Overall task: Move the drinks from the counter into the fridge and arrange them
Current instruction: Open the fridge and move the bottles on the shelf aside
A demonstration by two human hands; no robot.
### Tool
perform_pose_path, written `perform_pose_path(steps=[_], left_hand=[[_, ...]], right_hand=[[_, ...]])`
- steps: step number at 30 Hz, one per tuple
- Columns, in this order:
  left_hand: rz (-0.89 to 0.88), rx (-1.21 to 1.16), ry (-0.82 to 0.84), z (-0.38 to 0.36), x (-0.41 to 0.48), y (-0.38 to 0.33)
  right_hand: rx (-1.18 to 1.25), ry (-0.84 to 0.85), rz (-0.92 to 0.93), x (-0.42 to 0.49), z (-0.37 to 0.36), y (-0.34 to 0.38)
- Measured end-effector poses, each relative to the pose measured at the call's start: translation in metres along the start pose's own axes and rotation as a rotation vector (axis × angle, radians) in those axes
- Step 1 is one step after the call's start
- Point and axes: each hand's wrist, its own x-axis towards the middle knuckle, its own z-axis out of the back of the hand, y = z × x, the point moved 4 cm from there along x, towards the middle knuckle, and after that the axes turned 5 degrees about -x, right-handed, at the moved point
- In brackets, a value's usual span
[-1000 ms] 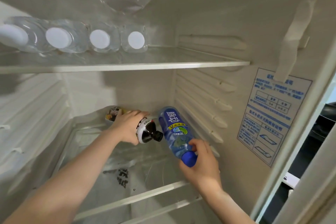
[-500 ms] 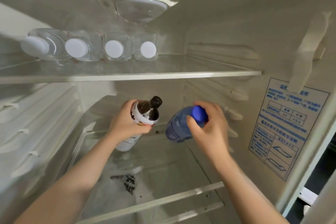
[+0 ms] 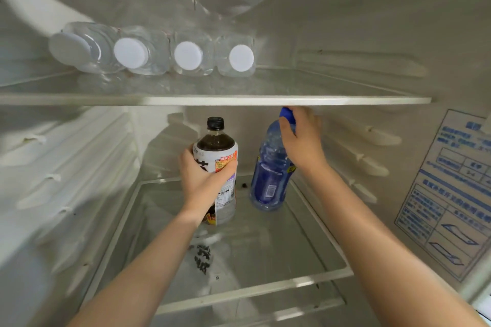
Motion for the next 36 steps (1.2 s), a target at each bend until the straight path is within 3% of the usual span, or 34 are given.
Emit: perform_pose_path(steps=[3,8,10,14,17,20,27,30,34,36], left_hand=[[-0.009,0.034,0.059,0.004,0.001,-0.001],[0.098,0.068,0.352,0.018,0.004,0.019],[0.150,0.066,0.405,0.024,0.004,0.027],[0.128,0.124,0.408,0.033,0.004,0.034],[0.075,0.140,0.393,0.034,0.002,0.036],[-0.037,0.177,0.288,0.027,-0.002,0.033],[-0.122,0.557,-0.011,-0.001,-0.006,0.026],[-0.089,0.520,0.039,-0.003,-0.003,0.026],[0.048,0.286,0.311,0.010,0.000,0.039],[0.034,0.332,0.366,0.014,-0.003,0.043]], right_hand=[[0.046,0.014,0.003,0.010,-0.006,-0.003],[0.055,0.012,0.179,0.008,-0.021,0.011],[0.230,-0.025,0.095,0.000,-0.023,0.004],[0.633,0.169,-0.202,-0.041,-0.042,-0.027],[0.547,0.275,-0.175,-0.065,-0.055,-0.046],[0.437,0.267,-0.209,-0.073,-0.059,-0.057],[0.193,-0.101,-0.219,-0.089,-0.052,-0.053],[0.129,-0.148,-0.226,-0.091,-0.050,-0.057],[0.335,0.056,-0.181,-0.094,-0.056,-0.067],[0.325,0.077,-0.185,-0.098,-0.061,-0.071]])
